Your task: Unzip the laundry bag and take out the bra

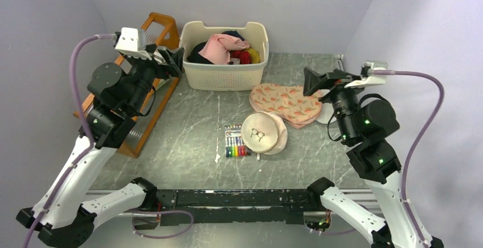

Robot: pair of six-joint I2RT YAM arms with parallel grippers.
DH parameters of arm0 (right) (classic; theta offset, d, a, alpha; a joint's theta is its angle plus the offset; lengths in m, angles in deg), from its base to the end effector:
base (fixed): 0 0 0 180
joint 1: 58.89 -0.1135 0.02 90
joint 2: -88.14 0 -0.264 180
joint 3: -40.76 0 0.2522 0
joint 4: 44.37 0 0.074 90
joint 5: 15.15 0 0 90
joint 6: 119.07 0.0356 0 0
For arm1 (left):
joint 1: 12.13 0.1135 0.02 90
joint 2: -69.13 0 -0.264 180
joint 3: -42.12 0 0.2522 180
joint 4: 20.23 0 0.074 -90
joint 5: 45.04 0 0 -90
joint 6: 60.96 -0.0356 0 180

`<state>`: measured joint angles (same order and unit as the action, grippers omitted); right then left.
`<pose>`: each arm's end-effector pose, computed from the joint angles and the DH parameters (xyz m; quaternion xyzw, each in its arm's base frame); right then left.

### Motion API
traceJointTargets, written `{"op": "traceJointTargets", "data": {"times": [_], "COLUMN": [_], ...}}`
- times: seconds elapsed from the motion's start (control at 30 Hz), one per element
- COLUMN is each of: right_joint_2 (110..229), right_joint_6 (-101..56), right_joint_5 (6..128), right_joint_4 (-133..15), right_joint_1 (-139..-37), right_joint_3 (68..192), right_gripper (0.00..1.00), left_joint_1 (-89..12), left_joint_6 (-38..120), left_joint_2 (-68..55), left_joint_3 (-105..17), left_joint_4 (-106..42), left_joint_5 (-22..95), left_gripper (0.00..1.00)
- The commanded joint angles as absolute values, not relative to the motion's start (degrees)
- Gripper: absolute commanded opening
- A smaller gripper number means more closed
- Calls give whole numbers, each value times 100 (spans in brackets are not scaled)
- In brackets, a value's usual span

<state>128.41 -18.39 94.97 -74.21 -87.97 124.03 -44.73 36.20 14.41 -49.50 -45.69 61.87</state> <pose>0.1000 0.0416 0.4806 0.0373 0.6259 0.1602 0.7624 0.1531 -0.0856 0.5019 0.0269 0.6359 -0.1728 0.7517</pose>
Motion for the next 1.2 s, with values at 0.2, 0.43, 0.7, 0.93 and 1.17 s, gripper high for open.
{"op": "traceJointTargets", "data": {"times": [0.2,0.43,0.7,0.93,1.17], "right_joint_2": [13271,13440,14113,15043,15601], "right_joint_6": [-795,-460,-94,-5,65], "right_joint_5": [10247,9810,8814,6786,7325], "right_joint_4": [-8396,-8343,-8134,-7169,-7285], "right_joint_1": [-9734,-10097,-10267,-10318,-10400], "right_joint_3": [11847,11035,10297,9750,9769], "right_gripper": [100,100,100,100,100], "left_joint_1": [-3547,-3545,-3699,-3846,-3917], "left_joint_6": [4041,4185,4337,4319,4131], "left_joint_2": [1072,769,330,200,203], "left_joint_3": [-3943,-3486,-3406,-3366,-3361], "left_joint_4": [-3842,-3506,-3245,-3060,-3119], "left_joint_5": [4233,3295,2354,1867,2132], "left_gripper": [98,99,100,100,100]}}
